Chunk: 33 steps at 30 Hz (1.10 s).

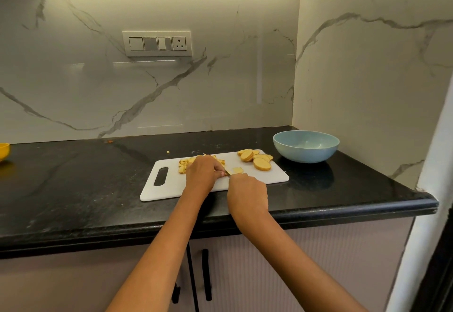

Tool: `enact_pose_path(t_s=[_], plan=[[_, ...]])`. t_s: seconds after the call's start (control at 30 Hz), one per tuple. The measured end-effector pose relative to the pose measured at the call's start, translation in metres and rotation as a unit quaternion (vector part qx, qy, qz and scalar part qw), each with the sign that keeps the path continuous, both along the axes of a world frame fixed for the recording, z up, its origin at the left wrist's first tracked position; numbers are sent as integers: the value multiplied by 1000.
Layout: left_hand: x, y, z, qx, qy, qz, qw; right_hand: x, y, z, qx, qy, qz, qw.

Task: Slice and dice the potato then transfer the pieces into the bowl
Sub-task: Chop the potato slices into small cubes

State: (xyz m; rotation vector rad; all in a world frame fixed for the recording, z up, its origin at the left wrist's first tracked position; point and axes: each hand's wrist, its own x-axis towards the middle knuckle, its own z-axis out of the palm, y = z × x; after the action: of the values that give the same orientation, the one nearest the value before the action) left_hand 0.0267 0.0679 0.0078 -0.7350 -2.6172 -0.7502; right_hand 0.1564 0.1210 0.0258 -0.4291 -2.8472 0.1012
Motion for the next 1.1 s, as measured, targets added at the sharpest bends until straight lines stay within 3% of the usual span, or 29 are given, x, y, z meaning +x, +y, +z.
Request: enact_pose_path(t_s=[0.27, 0.67, 1.1], plan=[[2, -1, -2, -8, 23, 6, 1000, 6, -2, -6, 48, 3, 10, 999], [-5, 4, -5, 62, 38, 24, 997, 14, 32, -5, -34, 4, -64, 997], [-7, -7, -6, 110, 57, 92, 988, -13, 10, -10, -124, 45, -27, 991]])
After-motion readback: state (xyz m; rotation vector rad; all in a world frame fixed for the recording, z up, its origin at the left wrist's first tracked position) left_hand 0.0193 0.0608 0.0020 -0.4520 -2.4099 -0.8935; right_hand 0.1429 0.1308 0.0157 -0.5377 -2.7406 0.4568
